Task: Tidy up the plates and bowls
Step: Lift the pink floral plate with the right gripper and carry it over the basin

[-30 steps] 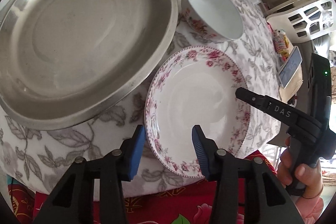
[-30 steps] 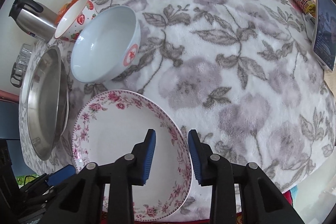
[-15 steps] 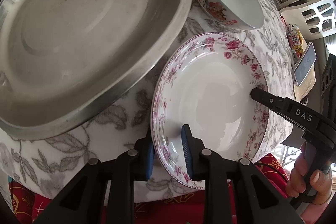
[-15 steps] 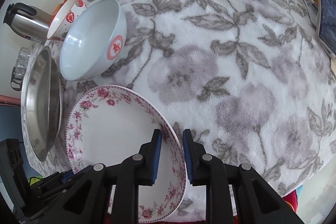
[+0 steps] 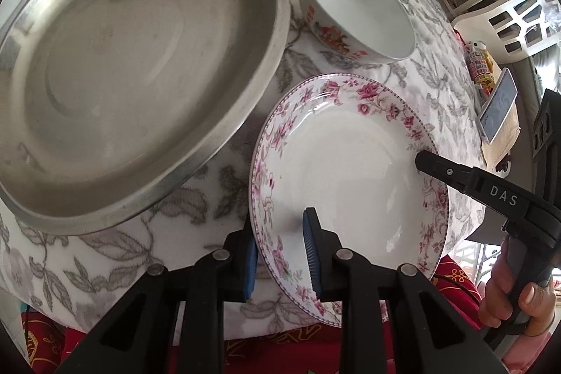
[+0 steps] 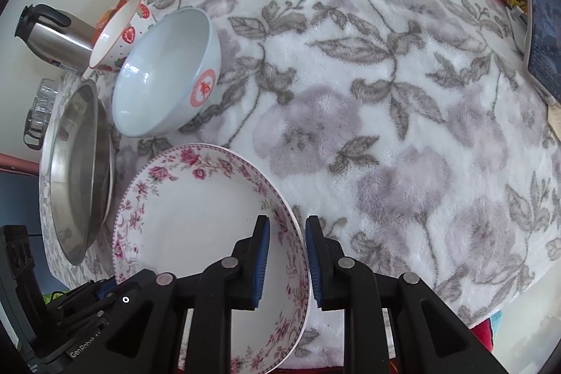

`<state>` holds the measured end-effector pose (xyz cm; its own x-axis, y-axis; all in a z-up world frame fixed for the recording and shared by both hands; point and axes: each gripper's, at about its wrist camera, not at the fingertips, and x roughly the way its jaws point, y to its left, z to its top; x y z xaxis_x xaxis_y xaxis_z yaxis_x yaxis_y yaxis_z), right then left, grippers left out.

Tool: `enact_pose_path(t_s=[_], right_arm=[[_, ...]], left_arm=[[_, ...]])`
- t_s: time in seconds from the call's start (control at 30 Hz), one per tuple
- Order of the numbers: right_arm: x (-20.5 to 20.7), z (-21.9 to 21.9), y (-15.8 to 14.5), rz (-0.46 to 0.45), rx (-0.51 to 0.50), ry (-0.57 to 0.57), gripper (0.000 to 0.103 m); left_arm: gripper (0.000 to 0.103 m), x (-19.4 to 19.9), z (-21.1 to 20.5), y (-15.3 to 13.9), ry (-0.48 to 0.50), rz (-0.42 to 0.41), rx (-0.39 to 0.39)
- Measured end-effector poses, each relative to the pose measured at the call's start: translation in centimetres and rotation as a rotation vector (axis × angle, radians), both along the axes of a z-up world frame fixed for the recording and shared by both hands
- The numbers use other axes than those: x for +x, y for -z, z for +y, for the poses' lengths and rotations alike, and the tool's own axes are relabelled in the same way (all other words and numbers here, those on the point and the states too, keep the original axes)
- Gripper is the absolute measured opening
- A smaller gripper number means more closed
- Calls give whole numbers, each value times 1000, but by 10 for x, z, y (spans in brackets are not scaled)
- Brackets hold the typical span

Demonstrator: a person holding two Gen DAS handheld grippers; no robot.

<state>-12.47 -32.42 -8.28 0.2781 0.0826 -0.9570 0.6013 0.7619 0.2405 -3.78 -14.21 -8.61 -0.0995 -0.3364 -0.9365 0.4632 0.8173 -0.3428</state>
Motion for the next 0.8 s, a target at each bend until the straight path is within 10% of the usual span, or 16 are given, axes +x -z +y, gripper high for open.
enact_pose_path(t_s=[0.8], right_arm=[[-37,-9,-49,-171,-13,40,23]], left_arm=[[25,-9,2,-49,37,-141,-157]])
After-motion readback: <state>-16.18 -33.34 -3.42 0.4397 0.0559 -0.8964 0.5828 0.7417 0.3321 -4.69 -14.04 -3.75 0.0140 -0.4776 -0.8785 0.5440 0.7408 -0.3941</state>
